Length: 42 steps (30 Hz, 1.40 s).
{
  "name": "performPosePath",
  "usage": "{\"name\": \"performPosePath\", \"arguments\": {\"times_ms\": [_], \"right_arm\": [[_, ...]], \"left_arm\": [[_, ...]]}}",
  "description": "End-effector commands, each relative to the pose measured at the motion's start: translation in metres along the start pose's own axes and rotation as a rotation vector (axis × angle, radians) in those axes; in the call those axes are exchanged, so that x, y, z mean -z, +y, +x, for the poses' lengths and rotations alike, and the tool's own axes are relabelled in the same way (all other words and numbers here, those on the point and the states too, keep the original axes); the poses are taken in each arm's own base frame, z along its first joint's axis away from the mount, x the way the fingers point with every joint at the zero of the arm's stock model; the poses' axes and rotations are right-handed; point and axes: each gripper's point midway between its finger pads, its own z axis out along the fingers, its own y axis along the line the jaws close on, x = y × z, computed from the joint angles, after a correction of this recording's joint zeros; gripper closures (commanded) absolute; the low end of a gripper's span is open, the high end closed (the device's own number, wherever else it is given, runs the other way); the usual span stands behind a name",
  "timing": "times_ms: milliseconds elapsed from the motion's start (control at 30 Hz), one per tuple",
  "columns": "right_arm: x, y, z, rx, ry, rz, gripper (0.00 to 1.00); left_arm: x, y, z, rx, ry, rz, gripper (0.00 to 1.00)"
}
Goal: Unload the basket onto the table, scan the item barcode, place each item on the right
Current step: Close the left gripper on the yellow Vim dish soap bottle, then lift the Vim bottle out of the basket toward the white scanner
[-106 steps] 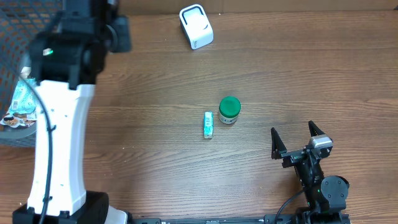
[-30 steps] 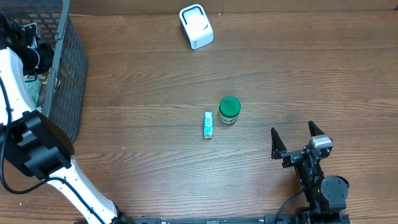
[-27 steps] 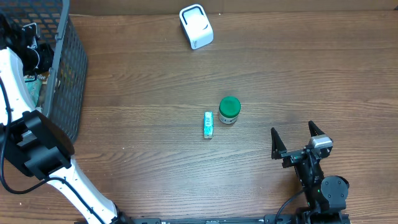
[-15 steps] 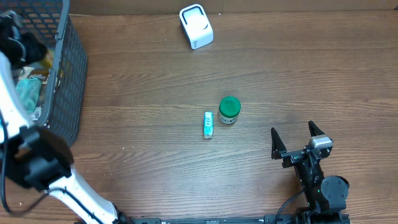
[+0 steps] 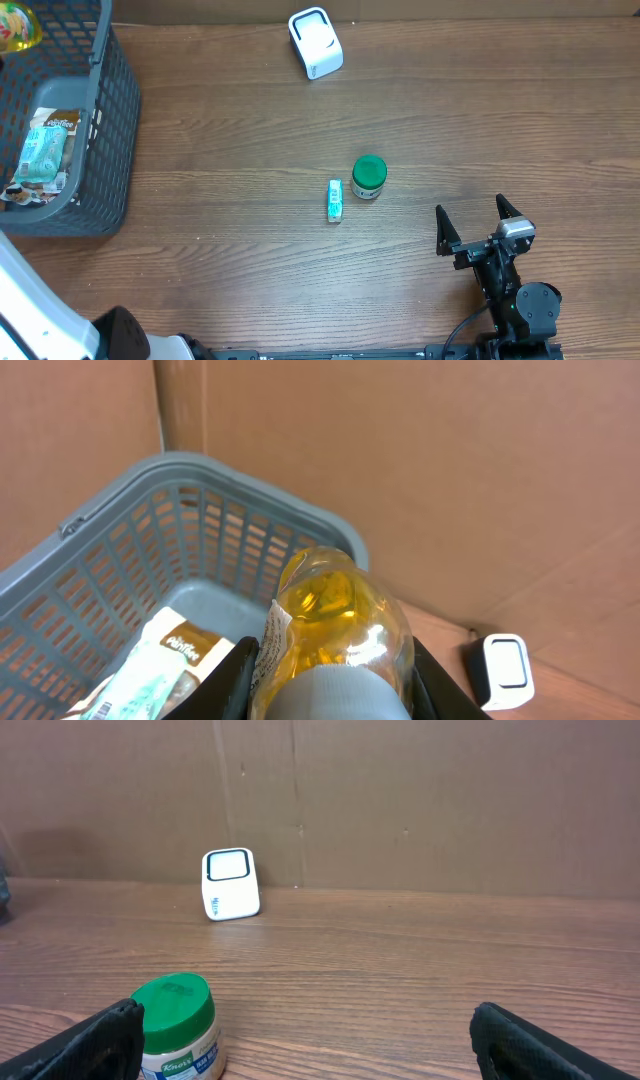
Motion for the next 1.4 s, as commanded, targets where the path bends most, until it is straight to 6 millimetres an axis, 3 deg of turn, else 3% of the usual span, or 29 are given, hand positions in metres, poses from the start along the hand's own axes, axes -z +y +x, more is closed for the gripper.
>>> {"name": "performPosePath", "arguments": {"times_ms": [0, 200, 400, 833, 1167, 1367], "right_arm": [[0.0, -0.002, 0.002, 0.004, -0.002, 0.012, 0.0], [0.0, -0.002, 0.002, 0.005, -0.002, 0.012, 0.0], [0.0, -0.002, 0.002, 0.005, -0.002, 0.012, 0.0], [0.0, -0.002, 0.002, 0.005, -0.002, 0.012, 0.0], [0.0, -0.002, 0.002, 0.005, -0.002, 0.012, 0.0], [0.0, -0.002, 0.002, 0.004, -0.002, 0.012, 0.0]], "left_arm": [[0.038, -0.028, -0.01, 0.01, -0.061, 0.082, 0.84], [0.061, -0.053, 0.009, 0.022, 0.0, 0.2, 0.84], [0.062, -0.078, 0.026, 0.026, 0.072, 0.28, 0.85], [0.07, -0.152, 0.1, -0.129, 0.33, 0.476, 0.85], [0.05, -0.186, 0.167, -0.257, 0.556, 0.477, 0.86], [0.03, -0.21, 0.219, -0.343, 0.702, 0.479, 0.86]]}}
